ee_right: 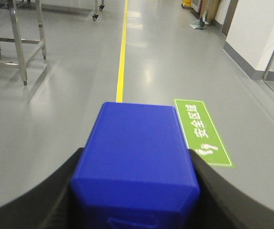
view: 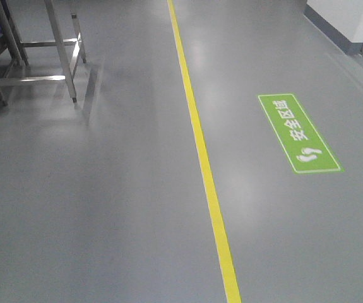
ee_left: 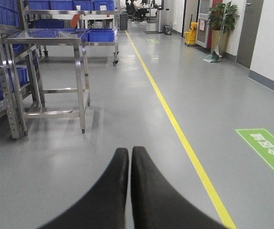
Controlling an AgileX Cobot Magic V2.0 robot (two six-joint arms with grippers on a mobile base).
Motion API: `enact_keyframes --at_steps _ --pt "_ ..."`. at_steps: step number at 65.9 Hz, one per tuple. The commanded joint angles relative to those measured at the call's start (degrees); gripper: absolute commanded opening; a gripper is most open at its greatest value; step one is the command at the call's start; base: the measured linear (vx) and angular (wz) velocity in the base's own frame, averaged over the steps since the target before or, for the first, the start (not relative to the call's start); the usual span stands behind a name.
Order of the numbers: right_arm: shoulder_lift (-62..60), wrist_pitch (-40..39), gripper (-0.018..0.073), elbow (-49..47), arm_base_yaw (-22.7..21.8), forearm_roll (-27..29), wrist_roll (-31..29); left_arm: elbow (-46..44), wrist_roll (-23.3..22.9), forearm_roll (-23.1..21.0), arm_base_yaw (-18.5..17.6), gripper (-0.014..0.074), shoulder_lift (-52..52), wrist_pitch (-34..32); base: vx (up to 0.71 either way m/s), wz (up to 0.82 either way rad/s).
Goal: Pour parts from conveyor to right shelf
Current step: 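Drive along the yellow floor line toward the bin shelves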
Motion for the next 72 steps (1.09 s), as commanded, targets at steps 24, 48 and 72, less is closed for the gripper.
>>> enact_keyframes --at_steps 24,48,72 --pt "0.8 -4.3 -0.0005 -1.3 -0.1 0.5 0.0 -1.2 -0.5 -0.5 -0.4 -0.0006 -0.1 -4.4 0.79 0.05" --pt "0.8 -4.3 -0.0005 -1.3 -0.1 0.5 0.0 -1.2 -0.5 -0.5 -0.4 -0.0006 -0.1 -4.4 0.81 -0.01" --pt "0.8 -4.3 -0.0005 -1.3 -0.1 0.5 0.0 -1.2 -0.5 -0.5 -0.4 -0.0006 -0.1 -4.3 0.83 -0.01"
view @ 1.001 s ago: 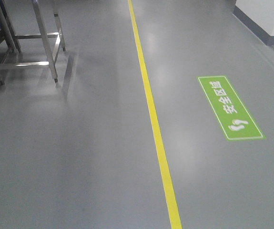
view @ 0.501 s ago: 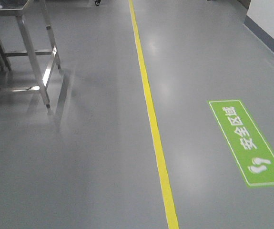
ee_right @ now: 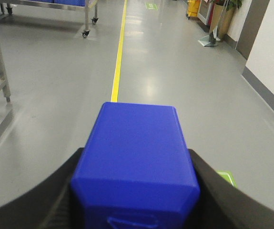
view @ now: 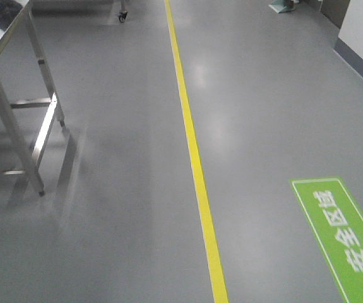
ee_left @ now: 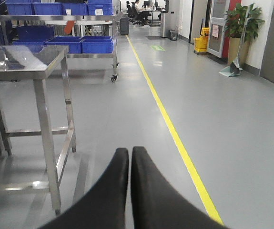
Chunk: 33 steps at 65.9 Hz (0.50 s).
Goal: Pour parts from conveyor to right shelf
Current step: 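Drive along the yellow floor line toward the bin shelves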
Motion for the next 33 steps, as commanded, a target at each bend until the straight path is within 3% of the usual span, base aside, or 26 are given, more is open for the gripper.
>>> enact_keyframes --at_steps 1,33 --pt "0.8 -4.3 -0.0005 -1.3 -0.1 0.5 0.0 -1.2 -0.5 -0.5 -0.4 -0.0006 -0.1 -4.3 0.85 0.02" --pt "0.8 -4.3 -0.0005 -1.3 -0.1 0.5 0.0 -1.2 -0.5 -0.5 -0.4 -0.0006 -0.1 -4.4 0.84 0.08"
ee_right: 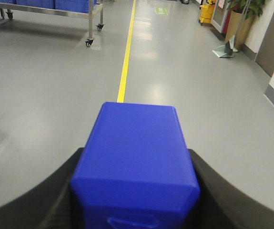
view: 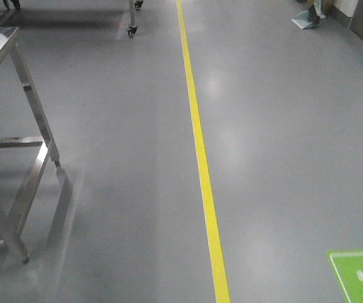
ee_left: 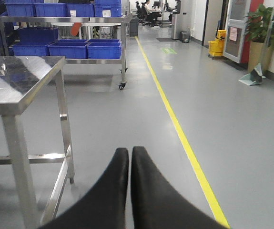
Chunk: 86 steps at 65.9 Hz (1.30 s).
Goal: Pour parts from conveyor to right shelf
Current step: 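Drive along the yellow floor line toward the bin shelves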
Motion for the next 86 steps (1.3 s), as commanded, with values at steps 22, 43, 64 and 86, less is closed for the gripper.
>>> enact_keyframes --at_steps 22,43,64,86 --pt "0.8 -4.3 -0.0005 -1.3 -0.1 0.5 0.0 -1.2 -0.5 -0.5 -0.4 -0.0006 -0.1 -4.4 0.81 0.05" --pt "0.8 -4.3 -0.0005 -1.3 -0.1 0.5 0.0 -1.2 -0.5 -0.5 -0.4 -0.0006 -0.1 -4.4 0.79 0.0" --pt "0.8 -4.3 -0.0005 -1.3 -0.1 0.5 0.0 -1.2 -0.5 -0.5 -0.4 -0.0006 -0.1 -4.4 0.8 0.05" --pt "0.8 -4.4 -0.0005 -1.3 -0.1 0.5 0.0 -1.2 -0.5 -0.5 -0.4 -0.0006 -0.1 -4.4 0.77 0.15"
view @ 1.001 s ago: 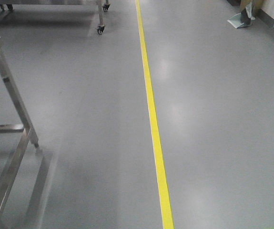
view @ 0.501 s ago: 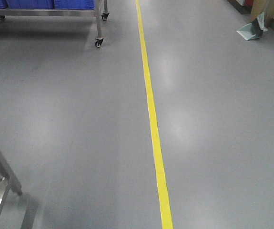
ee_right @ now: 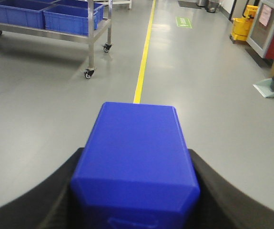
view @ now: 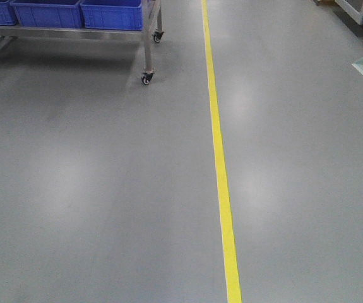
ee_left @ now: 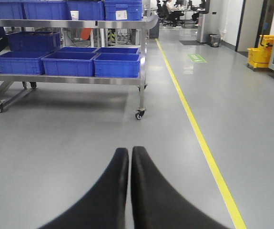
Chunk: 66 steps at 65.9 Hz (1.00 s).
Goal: Pour parts from conveyor to right shelf
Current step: 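Drive along the yellow floor line toward the bin shelves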
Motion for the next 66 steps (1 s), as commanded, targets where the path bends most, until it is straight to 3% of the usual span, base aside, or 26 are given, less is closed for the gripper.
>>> enact_keyframes --at_steps 1,39,66 --pt "0.8 -4.4 -0.0005 -1.3 -0.1 0.5 0.0 -1.2 -0.5 -0.5 -0.4 -0.0006 -0.1 -4.4 0.75 0.12" --pt "0.8 -4.3 -0.0005 -1.3 -0.1 0.5 0.0 -1.2 -0.5 -0.5 -0.4 -0.0006 -0.1 -4.4 0.71 0.09" --pt "0.8 -4.3 -0.0005 -1.3 -0.1 0.5 0.0 -1.2 -0.5 -0.5 -0.4 -0.0006 -0.1 -4.4 0.66 0.39"
